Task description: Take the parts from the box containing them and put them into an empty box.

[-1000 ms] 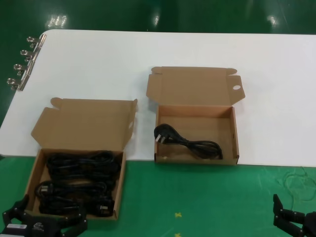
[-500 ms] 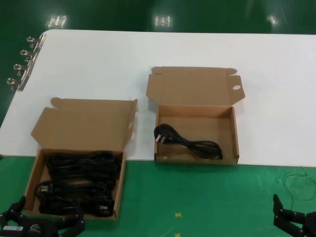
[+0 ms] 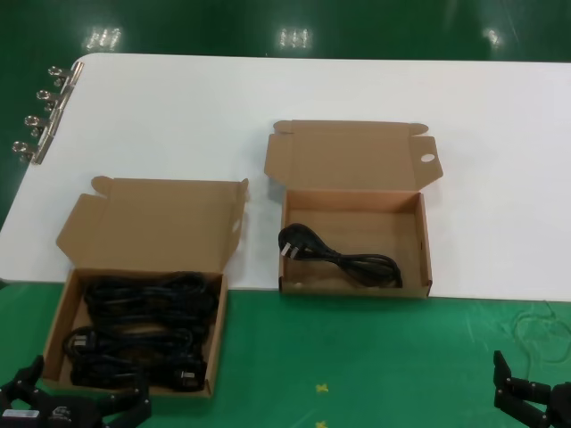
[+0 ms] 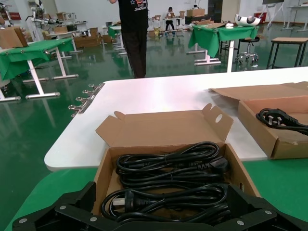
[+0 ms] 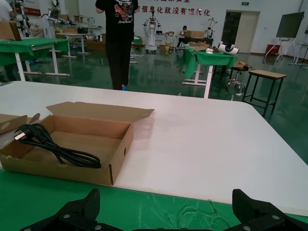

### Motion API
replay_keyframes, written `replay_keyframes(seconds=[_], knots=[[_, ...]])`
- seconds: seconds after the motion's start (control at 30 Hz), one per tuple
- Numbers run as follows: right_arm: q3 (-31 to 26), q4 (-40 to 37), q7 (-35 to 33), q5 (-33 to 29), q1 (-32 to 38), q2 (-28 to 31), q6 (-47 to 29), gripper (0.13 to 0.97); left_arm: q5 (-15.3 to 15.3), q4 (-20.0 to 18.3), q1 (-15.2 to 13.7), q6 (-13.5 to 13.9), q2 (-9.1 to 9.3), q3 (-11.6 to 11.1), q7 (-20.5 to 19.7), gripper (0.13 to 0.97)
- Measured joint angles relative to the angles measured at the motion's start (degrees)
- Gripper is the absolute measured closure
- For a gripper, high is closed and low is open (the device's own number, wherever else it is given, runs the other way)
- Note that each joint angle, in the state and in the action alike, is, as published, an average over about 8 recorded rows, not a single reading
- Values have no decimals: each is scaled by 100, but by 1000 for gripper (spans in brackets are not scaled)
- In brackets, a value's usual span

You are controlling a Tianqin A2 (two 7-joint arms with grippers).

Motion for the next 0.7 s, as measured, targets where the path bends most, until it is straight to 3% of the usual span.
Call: replay_keyframes(seconds=[0.7], knots=[[0, 0, 0, 0, 0, 0, 0, 129, 0, 0, 0, 0, 0, 0, 0, 132]])
